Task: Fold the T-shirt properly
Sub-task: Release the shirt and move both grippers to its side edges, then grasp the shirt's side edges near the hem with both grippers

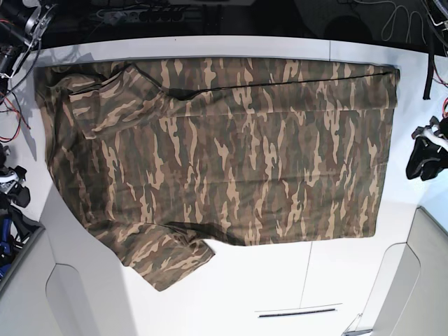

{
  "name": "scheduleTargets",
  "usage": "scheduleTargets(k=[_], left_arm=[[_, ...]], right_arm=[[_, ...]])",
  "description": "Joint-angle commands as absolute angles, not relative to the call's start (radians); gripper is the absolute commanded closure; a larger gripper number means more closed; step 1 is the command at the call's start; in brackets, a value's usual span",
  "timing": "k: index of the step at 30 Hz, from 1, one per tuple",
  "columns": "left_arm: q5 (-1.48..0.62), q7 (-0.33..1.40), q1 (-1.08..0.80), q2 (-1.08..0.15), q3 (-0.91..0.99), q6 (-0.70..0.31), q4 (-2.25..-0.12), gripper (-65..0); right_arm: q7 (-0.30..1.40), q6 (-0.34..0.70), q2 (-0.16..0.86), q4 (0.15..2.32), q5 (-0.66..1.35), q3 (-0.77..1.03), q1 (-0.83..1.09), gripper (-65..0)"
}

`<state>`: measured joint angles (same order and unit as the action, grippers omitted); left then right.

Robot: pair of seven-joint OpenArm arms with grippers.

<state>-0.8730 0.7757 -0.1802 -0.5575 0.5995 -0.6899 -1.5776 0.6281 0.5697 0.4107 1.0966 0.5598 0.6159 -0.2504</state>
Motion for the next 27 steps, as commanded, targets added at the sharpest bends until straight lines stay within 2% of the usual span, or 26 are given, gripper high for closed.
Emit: scheduleTargets(k=[1, 9, 16, 21, 27], left_arm=[[-0.871, 0.738, -0.139, -0.588, 0.580, -0.698, -1.559, -38.1], [-0.739, 0.673, 0.167, -0.599, 0.364, -0.698, -1.187, -38.6], [-0.651, 0.584, 0.368, -0.599, 0.294, -0.698, -0.857, -38.6], [-0.646, 0.583, 0.433, -0.598, 0.288, -0.691, -0.715, -38.5], [-0.647, 0.575, 0.435, -0.584, 0.288, -0.686, -0.653, -38.5]], right_arm=[[0.593, 0.572, 0.434, 1.079, 0.559, 0.602, -0.291, -30.1], [0.504, 0.572, 0.429, 0.852, 0.465, 0.495, -0.426, -30.1], [0.463, 0.572, 0.429, 0.757, 0.440, 0.487, -0.459, -30.2], [0.453, 0.572, 0.421, 0.719, 0.404, 0.487, -0.458, -30.2], [0.416, 0.572, 0.404, 0.675, 0.387, 0.487, -0.459, -30.2]])
